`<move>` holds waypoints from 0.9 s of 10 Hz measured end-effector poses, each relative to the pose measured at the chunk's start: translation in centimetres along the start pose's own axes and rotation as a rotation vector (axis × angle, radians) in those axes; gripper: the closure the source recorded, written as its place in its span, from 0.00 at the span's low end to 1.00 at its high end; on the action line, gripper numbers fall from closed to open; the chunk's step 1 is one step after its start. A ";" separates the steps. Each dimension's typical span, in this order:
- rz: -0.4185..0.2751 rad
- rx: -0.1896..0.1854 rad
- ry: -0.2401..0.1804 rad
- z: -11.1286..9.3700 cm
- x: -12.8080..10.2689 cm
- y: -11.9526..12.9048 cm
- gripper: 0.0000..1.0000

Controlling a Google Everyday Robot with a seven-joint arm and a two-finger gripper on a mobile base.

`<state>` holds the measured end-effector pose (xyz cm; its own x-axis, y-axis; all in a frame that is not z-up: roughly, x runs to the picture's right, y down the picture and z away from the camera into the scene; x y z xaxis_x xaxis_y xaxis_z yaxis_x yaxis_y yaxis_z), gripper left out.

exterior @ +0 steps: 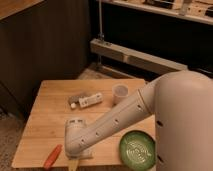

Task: Place the white sponge in the ceramic bowl

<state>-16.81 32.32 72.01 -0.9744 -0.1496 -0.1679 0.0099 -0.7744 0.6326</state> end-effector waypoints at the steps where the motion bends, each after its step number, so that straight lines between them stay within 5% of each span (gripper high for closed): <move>1: 0.017 0.002 0.014 0.1 -0.4 0.1 0.20; 9: 0.054 0.025 0.057 1.0 -1.8 1.0 0.20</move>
<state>-15.32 32.43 73.74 -0.9581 -0.2262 -0.1756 0.0558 -0.7488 0.6605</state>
